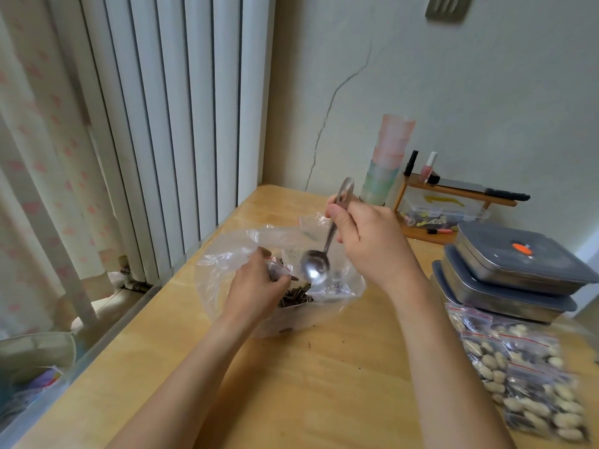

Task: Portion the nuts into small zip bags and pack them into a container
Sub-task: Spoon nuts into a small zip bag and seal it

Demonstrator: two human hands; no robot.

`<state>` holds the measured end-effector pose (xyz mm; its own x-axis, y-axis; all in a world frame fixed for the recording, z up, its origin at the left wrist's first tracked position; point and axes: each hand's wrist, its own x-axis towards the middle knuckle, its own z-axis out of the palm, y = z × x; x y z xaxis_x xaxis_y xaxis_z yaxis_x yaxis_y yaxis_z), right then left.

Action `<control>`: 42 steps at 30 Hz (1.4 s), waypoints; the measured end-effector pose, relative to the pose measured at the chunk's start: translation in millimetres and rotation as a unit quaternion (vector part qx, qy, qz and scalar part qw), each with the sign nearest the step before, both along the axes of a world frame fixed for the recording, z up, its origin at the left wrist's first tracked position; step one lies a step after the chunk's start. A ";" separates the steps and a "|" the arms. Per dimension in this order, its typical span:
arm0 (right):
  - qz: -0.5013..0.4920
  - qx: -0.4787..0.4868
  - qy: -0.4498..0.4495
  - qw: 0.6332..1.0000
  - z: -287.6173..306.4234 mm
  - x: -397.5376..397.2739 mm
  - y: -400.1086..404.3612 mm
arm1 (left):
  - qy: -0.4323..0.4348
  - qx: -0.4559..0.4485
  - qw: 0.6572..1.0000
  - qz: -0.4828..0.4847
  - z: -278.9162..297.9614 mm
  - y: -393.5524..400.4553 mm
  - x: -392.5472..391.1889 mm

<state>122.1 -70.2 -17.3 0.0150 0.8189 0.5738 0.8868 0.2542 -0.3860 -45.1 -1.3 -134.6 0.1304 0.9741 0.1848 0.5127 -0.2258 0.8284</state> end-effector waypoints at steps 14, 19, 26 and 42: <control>-0.273 -0.011 -0.024 0.962 22.1 31.0 -19.5 | 0.027 -0.134 0.990 -0.020 -5.9 -10.4 8.6; -0.085 -0.023 0.046 0.995 25.1 13.5 -17.1 | 0.092 -0.034 0.994 -0.058 -1.3 -7.1 9.8; -0.048 -0.107 -0.019 0.993 5.9 12.0 -4.5 | 0.136 -0.009 0.988 -0.066 0.2 -11.5 9.3; -0.107 -0.055 -0.043 0.992 2.0 16.9 0.3 | 0.125 0.043 0.987 -0.095 -15.0 -9.0 17.9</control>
